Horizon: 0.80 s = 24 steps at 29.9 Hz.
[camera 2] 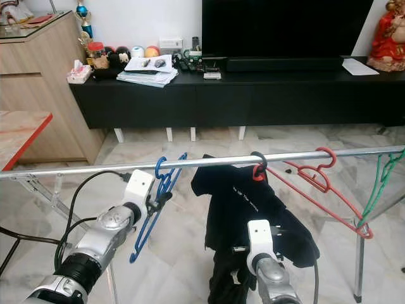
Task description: Hang hanger
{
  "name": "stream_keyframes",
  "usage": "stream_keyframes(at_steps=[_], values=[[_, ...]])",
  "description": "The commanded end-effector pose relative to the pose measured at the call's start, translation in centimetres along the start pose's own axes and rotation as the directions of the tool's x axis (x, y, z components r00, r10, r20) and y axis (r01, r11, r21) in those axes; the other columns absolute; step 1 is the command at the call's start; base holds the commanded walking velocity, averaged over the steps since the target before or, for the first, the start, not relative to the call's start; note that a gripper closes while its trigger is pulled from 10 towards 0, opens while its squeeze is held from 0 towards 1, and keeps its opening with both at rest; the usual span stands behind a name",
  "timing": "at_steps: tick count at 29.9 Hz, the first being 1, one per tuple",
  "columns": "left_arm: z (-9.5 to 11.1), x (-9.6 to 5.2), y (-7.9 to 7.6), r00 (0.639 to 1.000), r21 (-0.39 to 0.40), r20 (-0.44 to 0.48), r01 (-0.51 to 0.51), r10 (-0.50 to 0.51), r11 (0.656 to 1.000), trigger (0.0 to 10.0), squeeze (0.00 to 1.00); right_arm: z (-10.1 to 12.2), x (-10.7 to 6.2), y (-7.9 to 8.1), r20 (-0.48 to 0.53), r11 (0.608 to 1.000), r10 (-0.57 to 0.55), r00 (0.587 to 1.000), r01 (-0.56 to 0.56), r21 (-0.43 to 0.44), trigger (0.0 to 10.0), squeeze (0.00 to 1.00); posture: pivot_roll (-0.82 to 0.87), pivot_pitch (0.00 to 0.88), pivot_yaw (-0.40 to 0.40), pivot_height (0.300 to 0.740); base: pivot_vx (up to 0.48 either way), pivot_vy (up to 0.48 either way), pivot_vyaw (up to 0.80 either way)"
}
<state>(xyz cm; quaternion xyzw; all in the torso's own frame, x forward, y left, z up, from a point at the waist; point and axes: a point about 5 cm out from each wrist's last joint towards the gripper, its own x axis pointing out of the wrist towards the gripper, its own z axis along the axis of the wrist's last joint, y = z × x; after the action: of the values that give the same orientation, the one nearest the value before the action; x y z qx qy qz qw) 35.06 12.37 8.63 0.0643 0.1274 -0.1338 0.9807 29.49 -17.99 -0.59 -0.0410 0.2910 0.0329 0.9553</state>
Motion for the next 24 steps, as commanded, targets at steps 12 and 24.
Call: stream_keyframes(at_steps=[12,24], values=[[0.8,0.5,0.0,0.994,-0.130,0.112,0.015,0.000,0.991,10.0,0.00,0.7,0.1,0.0,0.018,1.000,0.000,1.000,0.000,0.005,10.0,0.00,0.06,0.019,0.024,0.740,0.000,0.000,0.00],[0.2,0.6,-1.3,0.987,-0.083,0.101,0.137,-0.129,0.987,3.2,0.00,0.7,0.2,0.1,0.015,1.000,-0.002,1.000,0.002,0.004,10.0,0.00,0.06,0.019,0.028,0.740,0.000,0.000,0.00]])
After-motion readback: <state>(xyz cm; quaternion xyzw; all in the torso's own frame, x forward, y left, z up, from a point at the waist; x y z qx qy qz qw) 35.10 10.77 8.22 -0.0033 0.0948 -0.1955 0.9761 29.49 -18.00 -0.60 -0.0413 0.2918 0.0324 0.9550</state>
